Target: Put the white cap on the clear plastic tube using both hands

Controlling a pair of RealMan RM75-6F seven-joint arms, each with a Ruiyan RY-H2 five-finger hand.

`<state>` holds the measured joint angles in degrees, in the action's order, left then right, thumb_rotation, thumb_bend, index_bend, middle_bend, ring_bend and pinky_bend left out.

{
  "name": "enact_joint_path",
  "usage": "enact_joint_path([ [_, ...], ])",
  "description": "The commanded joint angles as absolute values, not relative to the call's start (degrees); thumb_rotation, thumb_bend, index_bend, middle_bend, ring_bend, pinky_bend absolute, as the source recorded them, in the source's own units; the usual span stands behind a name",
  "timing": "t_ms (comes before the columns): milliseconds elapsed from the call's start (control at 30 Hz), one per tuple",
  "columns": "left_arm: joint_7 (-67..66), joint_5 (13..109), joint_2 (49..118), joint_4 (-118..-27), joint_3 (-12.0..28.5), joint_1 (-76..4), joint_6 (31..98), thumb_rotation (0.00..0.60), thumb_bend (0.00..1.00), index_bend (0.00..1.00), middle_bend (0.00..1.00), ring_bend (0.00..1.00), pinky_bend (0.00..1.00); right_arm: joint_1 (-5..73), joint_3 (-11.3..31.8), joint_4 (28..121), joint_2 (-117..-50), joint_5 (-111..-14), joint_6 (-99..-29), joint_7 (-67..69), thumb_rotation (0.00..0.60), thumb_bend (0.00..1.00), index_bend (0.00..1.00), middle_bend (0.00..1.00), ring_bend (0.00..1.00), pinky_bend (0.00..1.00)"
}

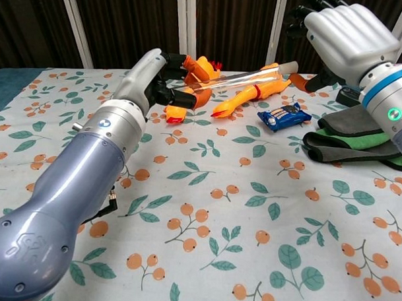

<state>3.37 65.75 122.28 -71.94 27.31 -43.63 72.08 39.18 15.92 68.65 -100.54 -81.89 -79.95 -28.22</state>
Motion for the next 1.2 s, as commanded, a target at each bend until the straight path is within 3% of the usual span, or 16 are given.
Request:
enact_joint_path([
  [33,3.4,65.8,122.4,-71.7,27.4,-43.6,72.1,0.6,0.6,0.69,0.54,0.06,0.0,39.1,15.9,68.7,-100.5,-81.9,-80.0,-28.2,0.6,0.4,0.65,0.2,0.07,0.01],
  [1200,4.2,66.5,123.4,-70.3,27.6,-44.7,71.3,0.6,0.6,0.69,0.54,0.06,0.0,39.2,15.7,69.9,-100.9,-82.5,-80.0,-27.8,0.6,0.4,0.65,0.2,0.07,0.01],
])
